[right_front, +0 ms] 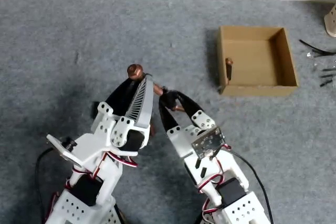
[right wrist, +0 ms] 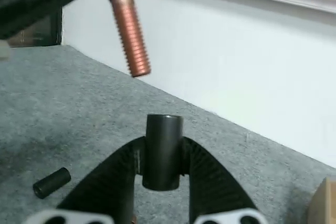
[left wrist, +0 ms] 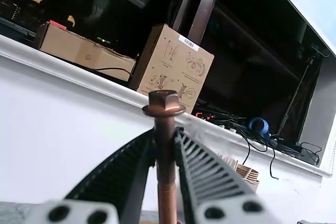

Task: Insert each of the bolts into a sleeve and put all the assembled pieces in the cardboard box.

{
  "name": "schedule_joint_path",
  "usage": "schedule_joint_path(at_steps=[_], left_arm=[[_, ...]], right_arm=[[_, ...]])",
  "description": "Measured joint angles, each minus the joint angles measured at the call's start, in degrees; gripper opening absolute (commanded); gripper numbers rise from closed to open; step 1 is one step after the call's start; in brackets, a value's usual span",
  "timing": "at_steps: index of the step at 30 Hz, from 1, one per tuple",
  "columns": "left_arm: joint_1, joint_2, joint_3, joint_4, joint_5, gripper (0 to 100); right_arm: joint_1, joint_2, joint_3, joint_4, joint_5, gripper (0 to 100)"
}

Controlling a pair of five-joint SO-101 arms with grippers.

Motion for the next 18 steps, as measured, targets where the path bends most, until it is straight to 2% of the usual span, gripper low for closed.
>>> schedule_joint_path(at_steps=[7,18], left_arm=[[-3.5,0.0,0.0,0.0,0.0,0],[-1.1,0.0,0.0,4.2,0.0,0]], right_arm=[[-1.9,-7.3,0.0,3.6,0.6,0.5],[-2.3,-9.1,-0.4,17.6,0.9,0.5]])
